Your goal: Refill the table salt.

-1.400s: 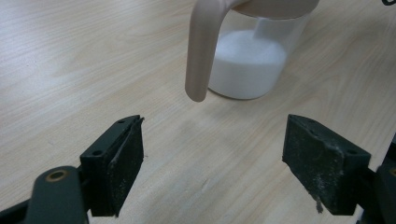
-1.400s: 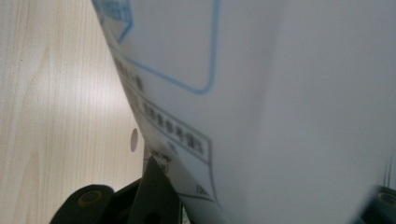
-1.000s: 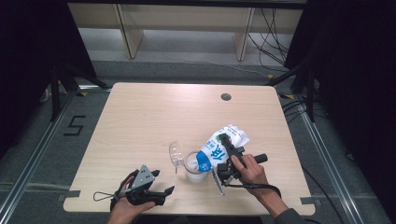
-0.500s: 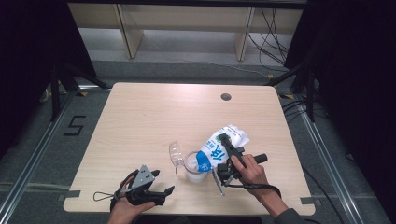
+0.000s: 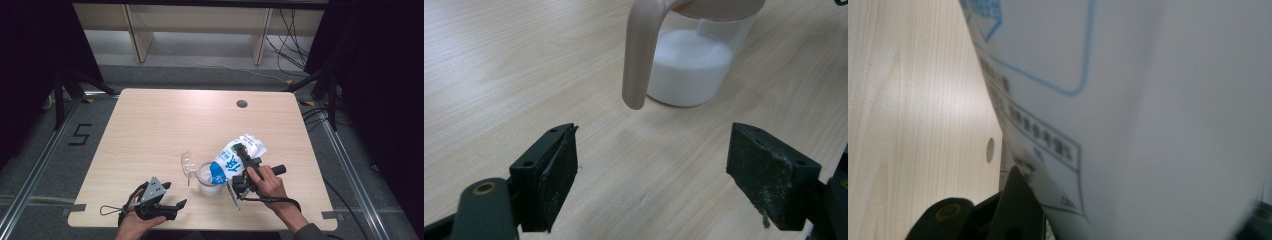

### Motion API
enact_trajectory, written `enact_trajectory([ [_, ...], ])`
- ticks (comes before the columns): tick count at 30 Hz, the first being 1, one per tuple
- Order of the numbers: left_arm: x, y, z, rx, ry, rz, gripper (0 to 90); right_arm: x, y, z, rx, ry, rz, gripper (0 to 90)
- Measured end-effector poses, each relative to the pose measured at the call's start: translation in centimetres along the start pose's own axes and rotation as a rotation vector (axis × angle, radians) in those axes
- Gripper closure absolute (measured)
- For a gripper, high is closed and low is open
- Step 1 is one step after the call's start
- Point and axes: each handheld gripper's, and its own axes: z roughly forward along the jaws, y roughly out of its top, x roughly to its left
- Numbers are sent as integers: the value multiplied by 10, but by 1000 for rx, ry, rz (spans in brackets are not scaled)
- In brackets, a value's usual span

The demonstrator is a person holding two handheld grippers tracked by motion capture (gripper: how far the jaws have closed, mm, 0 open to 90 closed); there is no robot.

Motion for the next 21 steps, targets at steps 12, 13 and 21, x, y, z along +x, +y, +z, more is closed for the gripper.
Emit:
enact_trajectory([
  [12,0,0,0,-4,-6,1,200,0,0,-1,12,9,1,746],
  [13,0,0,0,-4,-3,1,200,0,0,0,1,0,2,747],
  [21,0,0,0,-1,0,0,200,0,0,-1,4,-4,8,751],
])
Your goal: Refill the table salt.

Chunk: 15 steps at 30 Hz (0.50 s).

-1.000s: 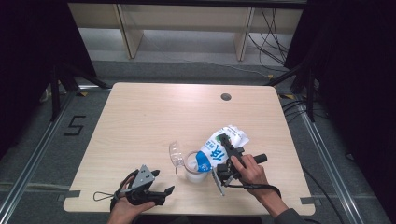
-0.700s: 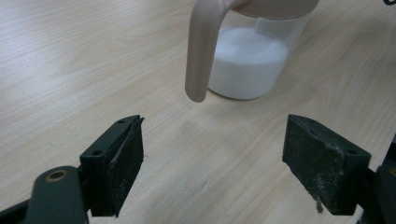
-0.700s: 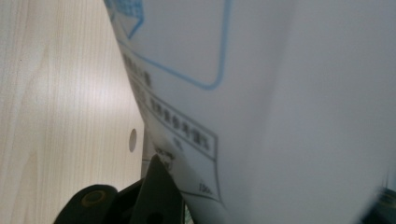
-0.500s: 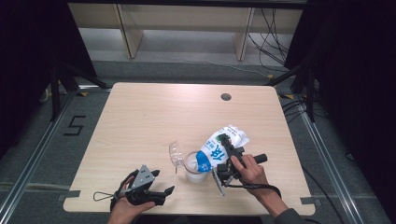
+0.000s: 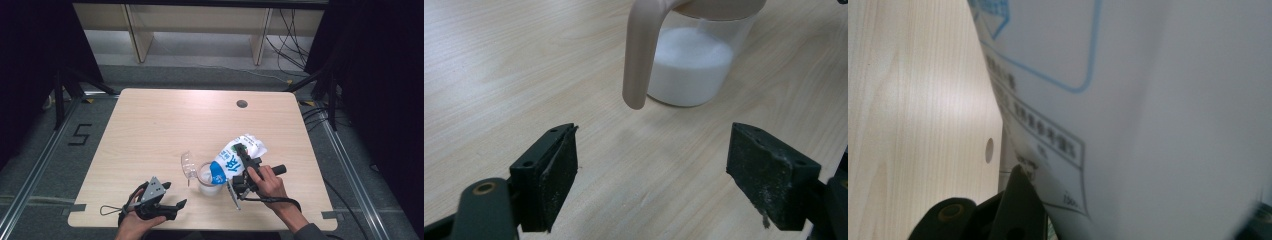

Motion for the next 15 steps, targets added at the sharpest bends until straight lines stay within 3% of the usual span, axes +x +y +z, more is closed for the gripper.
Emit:
enact_trajectory([
  [6,0,0,0,2,2,1,200,1,0,0,-1,-1,2,753],
  [8,0,0,0,2,3,1,200,-5,1,1,-22,-12,-77,754],
  [9,0,0,0,2,3,1,200,-1,0,-1,8,0,-11,754],
  [10,0,0,0,3,2,3,200,0,0,-1,13,1,2,754],
  [11,0,0,0,2,1,3,200,0,0,-2,25,13,-1,754],
  [15,0,0,0,0,-4,-1,200,0,0,0,-12,-9,-17,756],
])
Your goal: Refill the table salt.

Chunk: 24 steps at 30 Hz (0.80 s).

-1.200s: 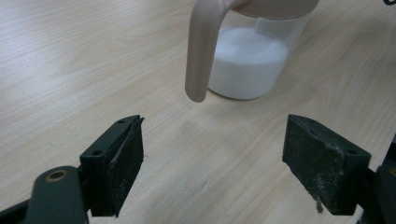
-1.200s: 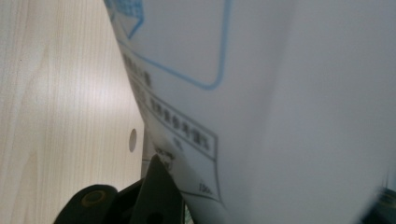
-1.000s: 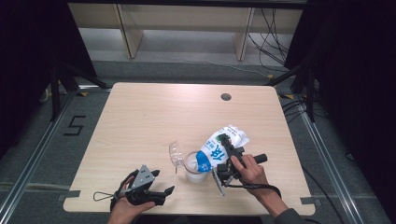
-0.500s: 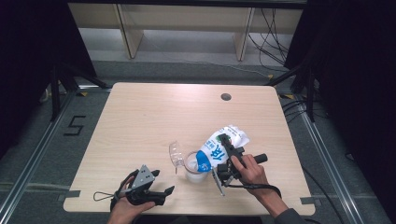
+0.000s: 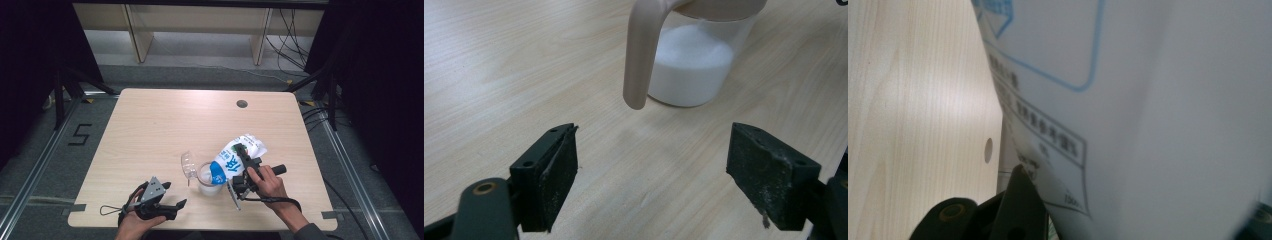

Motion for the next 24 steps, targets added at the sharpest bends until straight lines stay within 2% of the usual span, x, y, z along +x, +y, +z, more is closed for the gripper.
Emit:
enact_trajectory([
  [2,-1,0,0,3,7,0,200,-3,1,0,-6,3,-41,756],
  [4,-1,0,0,4,6,4,200,-4,1,1,-22,-6,-55,756],
  [6,0,0,0,3,5,6,200,0,0,-1,17,15,9,756],
  [8,1,0,0,1,0,21,200,0,-1,0,-2,-3,0,757],
  [10,1,0,0,1,0,20,200,-2,0,0,6,13,-24,758],
  [11,1,0,0,-3,2,20,200,1,0,-1,27,26,7,758],
  [12,0,0,0,3,6,21,200,2,-1,0,0,-2,4,759],
  [13,0,1,-1,3,6,22,200,2,0,0,0,-2,6,759],
  [15,0,0,0,2,7,21,200,0,0,0,-2,6,-22,761],
  [16,0,0,0,3,5,21,200,-3,1,0,-15,-2,-58,761],
  [17,-1,0,0,2,7,-1,200,-4,1,1,-24,-8,-63,761],
  [19,-1,0,0,4,6,-1,200,-4,1,0,-24,-9,-69,762],
  [20,0,0,0,3,6,5,200,-4,1,1,-21,-6,-64,762],
  [21,0,0,0,2,5,14,200,-1,0,0,-9,6,-36,763],
  [22,1,0,0,1,0,21,200,1,-1,0,-9,-1,-17,763],
  [24,1,0,0,3,4,19,200,-1,0,1,-24,-11,-41,763],
])
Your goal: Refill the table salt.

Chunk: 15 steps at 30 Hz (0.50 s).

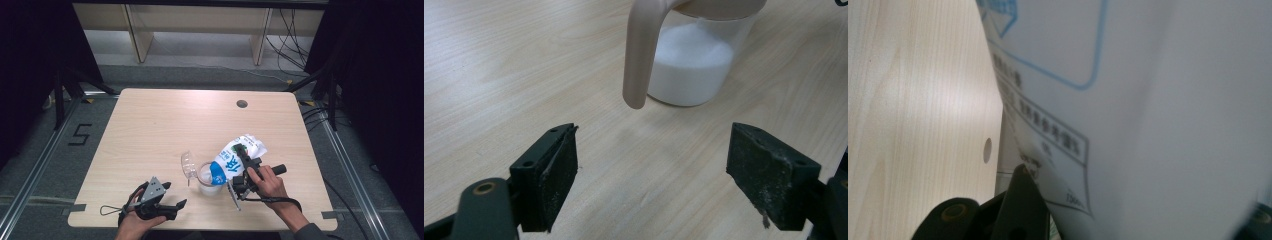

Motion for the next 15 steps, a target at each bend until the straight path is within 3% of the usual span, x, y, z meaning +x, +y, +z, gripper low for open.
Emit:
enact_trajectory([
  [2,-2,-1,0,0,0,-24,200,1,1,-2,23,19,5,764],
  [5,-1,-1,1,-1,-5,-19,200,-1,1,-1,9,8,-10,764],
  [6,0,0,1,-2,-5,2,200,-1,1,-1,11,7,-12,765],
  [7,0,0,0,-1,-3,-5,200,-1,1,-2,17,12,-17,765],
  [8,0,0,0,0,0,-7,200,-1,0,0,-11,-16,-22,766],
  [10,0,0,0,1,3,-6,200,-4,0,0,-8,-4,-52,766],
  [11,0,0,0,-1,-3,-3,200,0,-1,-1,0,-14,-7,766],
  [12,1,0,0,0,-2,4,200,0,-1,-1,7,-18,9,767],
  [15,1,0,0,-6,-6,0,200,-1,0,0,-2,-15,-15,767],
])
